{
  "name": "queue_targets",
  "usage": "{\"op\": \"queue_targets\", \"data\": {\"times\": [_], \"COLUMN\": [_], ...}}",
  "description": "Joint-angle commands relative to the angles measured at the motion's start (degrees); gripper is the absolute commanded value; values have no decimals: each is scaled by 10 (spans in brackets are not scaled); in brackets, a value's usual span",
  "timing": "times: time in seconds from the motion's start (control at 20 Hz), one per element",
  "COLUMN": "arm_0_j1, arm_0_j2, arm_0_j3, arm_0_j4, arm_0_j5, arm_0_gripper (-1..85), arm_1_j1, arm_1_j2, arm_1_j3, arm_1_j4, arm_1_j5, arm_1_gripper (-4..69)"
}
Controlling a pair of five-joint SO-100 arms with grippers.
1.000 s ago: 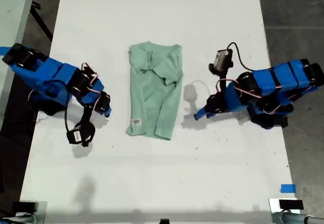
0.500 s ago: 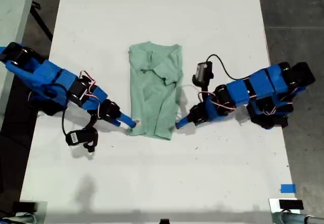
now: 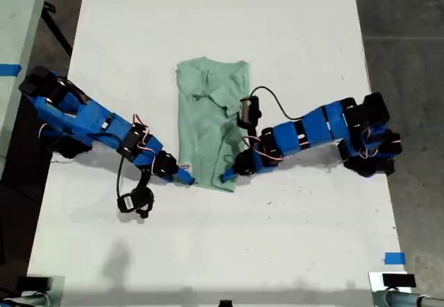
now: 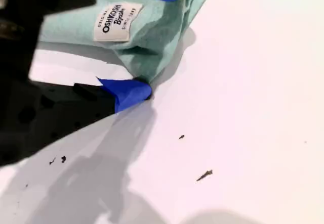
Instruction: Fold t-shirt
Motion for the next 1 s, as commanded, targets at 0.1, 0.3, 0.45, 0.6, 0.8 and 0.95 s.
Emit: {"op": "queue_targets", "data": {"times": [0.1, 0.3, 0.45, 0.6, 0.8, 0.95], "arm_0_j1": [-30, -33, -40, -40, -2, 72], "arm_0_j2": [-11, -54, -57, -13, 57, 56], "arm_0_j3": [-36, -90, -95, -87, -85, -125], "arm_0_j4": [3, 37, 61, 86, 102, 105], "arm_0_j5": [-3, -14, -44, -42, -52, -88], "arm_0_gripper": [318, 226, 1, 0, 0, 0], "arm_1_j1": [17, 25, 21, 11, -25, -82], "arm_1_j2": [-80, -167, -185, -150, -19, 124], "arm_1_j3": [-150, -238, -272, -273, -181, -54], "arm_1_j4": [33, 77, 113, 132, 134, 86], "arm_1_j5": [-30, -36, -9, -17, 4, 55], "arm_1_gripper": [361, 257, -11, -11, -11, -11]}}
